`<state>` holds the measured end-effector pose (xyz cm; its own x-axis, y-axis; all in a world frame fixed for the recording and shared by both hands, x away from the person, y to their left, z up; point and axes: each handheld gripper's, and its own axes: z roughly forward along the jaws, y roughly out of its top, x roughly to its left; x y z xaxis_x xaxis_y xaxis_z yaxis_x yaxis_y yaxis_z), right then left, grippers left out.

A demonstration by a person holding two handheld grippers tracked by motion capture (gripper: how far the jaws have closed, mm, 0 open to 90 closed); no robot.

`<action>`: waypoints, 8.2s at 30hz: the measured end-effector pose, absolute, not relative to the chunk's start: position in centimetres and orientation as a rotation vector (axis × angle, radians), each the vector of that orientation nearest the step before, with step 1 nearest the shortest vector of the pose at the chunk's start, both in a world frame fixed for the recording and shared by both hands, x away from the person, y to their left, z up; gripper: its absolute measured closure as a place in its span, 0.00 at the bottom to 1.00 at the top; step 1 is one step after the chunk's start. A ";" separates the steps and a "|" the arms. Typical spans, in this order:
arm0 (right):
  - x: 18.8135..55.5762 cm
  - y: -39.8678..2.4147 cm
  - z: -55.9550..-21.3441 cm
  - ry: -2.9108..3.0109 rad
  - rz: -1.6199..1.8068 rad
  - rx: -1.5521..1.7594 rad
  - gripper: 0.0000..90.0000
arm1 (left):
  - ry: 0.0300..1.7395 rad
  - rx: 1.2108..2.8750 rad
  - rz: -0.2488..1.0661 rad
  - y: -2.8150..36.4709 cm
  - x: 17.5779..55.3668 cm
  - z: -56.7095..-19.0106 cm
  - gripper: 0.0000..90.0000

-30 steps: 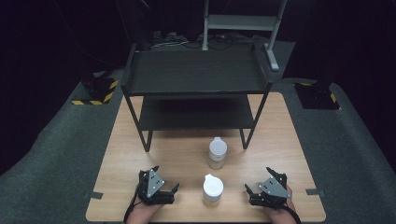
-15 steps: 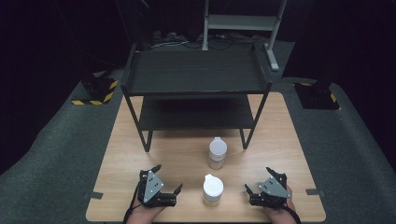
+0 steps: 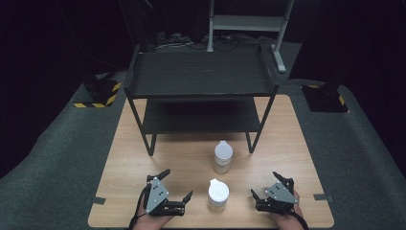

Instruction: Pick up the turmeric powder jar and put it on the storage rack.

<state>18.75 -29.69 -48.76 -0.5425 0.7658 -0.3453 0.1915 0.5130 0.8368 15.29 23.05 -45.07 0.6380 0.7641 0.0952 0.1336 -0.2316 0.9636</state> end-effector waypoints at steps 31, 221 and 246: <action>18.8 -29.7 -48.7 2.023 0.999 0.778 0.00 | 0.626 1.718 0.578 19.0 15.6 -45.5 0.01; 19.2 -30.5 -48.6 2.039 1.036 0.801 0.00 | 0.739 1.384 0.863 23.9 22.0 -27.8 0.34; 19.1 -30.6 -48.6 2.036 1.046 0.807 0.00 | 0.753 1.344 0.893 23.1 24.9 -24.7 0.34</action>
<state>19.15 -30.64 -48.58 -0.5614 0.7721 -0.2978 0.2074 0.4796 0.8526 24.90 23.11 -24.66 0.4799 0.8762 0.0444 -0.1050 0.0072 0.9944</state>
